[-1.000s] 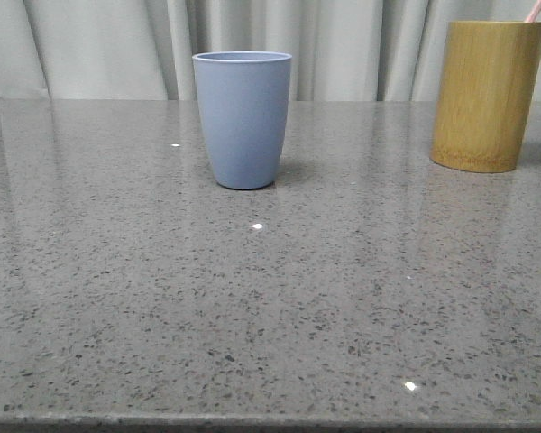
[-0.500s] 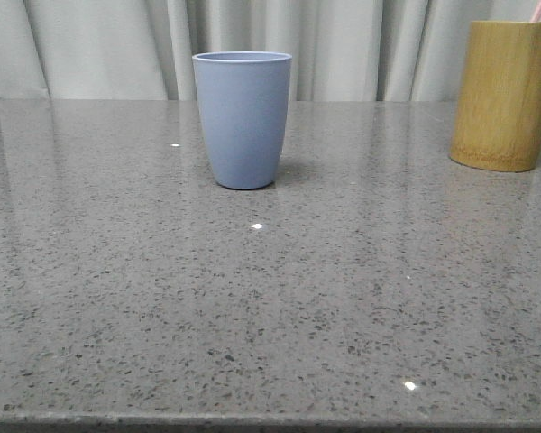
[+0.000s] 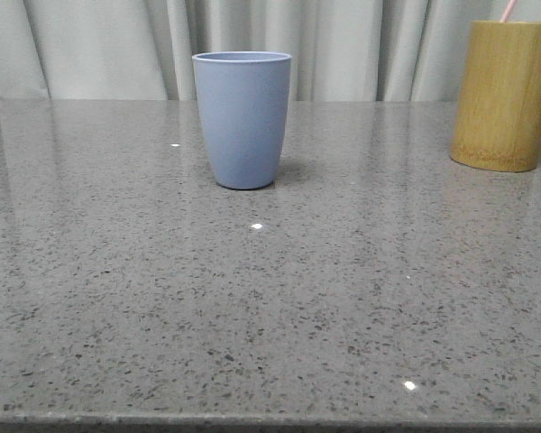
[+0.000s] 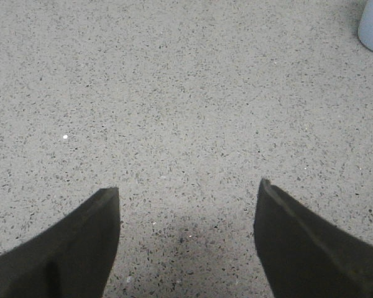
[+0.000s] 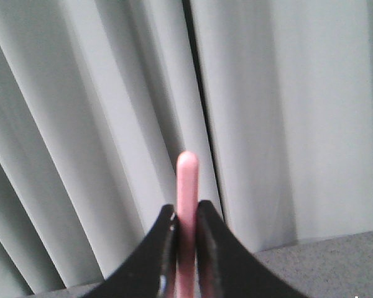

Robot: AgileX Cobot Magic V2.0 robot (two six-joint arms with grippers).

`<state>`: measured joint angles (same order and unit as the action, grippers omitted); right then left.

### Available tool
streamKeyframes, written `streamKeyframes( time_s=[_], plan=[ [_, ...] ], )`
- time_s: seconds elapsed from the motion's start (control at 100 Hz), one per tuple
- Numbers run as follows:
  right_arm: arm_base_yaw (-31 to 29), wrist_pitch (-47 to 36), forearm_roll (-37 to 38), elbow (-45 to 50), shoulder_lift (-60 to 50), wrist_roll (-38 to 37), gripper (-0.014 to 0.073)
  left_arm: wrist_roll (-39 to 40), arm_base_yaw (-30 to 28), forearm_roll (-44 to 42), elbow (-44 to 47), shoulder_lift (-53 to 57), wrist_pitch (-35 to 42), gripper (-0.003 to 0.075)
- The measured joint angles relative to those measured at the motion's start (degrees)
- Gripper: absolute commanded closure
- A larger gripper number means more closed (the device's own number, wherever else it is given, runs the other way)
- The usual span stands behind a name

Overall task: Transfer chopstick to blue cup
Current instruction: 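Lift the pink chopstick up out of the bamboo cup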

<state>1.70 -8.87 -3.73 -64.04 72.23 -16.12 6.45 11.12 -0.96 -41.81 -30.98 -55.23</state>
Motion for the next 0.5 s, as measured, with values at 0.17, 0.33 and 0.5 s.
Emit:
streamKeyframes(
  time_s=[0.17, 0.33, 0.5],
  plan=[
    [0.8, 10.5, 0.0, -9.0, -2.1, 0.0, 0.0622, 0.0, 0.0, 0.0, 0.0, 0.0, 0.0, 0.0267],
    [5.2, 16.5, 0.0, -13.9, -2.8, 0.0, 0.0622, 0.0, 0.0, 0.0, 0.0, 0.0, 0.0, 0.0267],
    [13.1, 17.5, 0.0, -14.3, -2.7, 0.0, 0.0622, 0.0, 0.0, 0.0, 0.0, 0.0, 0.0, 0.0267]
  ],
)
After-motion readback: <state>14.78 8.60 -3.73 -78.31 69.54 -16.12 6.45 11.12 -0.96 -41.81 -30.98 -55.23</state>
